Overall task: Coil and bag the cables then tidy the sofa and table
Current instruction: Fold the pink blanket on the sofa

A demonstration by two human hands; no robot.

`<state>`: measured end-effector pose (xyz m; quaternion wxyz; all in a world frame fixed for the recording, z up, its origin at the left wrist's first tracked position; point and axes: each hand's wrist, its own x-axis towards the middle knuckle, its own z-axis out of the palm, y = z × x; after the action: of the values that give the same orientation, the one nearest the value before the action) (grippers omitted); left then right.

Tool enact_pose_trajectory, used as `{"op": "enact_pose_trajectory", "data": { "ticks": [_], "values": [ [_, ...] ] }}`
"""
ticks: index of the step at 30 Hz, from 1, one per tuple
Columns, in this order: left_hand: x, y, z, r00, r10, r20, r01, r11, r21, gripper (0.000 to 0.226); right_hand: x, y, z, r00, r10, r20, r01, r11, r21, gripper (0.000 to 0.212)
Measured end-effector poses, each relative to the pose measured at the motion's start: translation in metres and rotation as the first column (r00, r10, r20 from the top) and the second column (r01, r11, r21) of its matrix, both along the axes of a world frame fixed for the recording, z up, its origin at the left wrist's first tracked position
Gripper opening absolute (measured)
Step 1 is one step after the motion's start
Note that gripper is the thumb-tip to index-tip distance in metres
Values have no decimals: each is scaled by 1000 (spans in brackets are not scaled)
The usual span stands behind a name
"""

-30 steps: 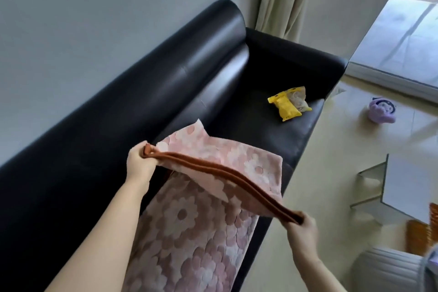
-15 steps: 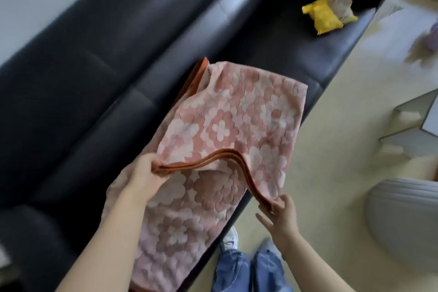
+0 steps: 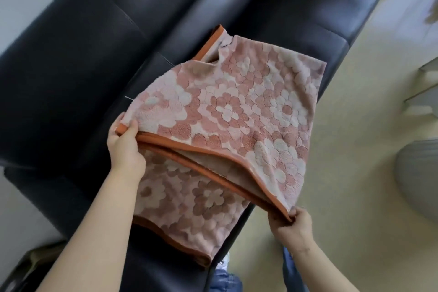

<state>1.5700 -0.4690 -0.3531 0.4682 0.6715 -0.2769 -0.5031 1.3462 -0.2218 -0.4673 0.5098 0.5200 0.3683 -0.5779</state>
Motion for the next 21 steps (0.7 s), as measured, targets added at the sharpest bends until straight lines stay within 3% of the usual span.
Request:
{"op": "enact_pose_trajectory", "data": {
  "ticks": [2, 5, 7, 10, 13, 16, 18, 21],
  "values": [
    [36, 2, -1, 993, 72, -93, -65, 995, 70, 30, 47, 7, 4, 997, -65, 51, 66, 998, -8, 27],
    [93, 12, -21, 961, 222, -164, -187, 961, 201, 34, 111, 23, -13, 998, -9, 67, 11, 1000, -29, 27],
    [129, 16, -39, 949, 275, -153, -220, 928, 299, 40, 151, 32, -33, 995, 78, 55, -77, 997, -27, 31],
    [167, 26, -72, 953, 294, -77, -245, 893, 378, 37, 200, 49, -68, 978, 210, -4, -208, 972, 104, 27],
    [181, 41, -95, 977, 213, -4, -200, 924, 328, 44, 225, 61, -86, 980, 198, 26, -199, 965, 168, 22],
    [179, 45, -95, 979, 196, 52, -202, 938, 282, 36, 228, 60, -86, 988, 155, -8, -150, 971, 184, 11],
    [180, 37, -90, 981, 164, 105, -185, 952, 244, 29, 225, 59, -86, 995, 75, -61, -62, 980, 188, 16],
    [187, 18, -89, 978, 158, 138, -183, 964, 191, 16, 226, 50, -88, 973, 199, -114, -175, 965, 197, 24]
  ]
}}
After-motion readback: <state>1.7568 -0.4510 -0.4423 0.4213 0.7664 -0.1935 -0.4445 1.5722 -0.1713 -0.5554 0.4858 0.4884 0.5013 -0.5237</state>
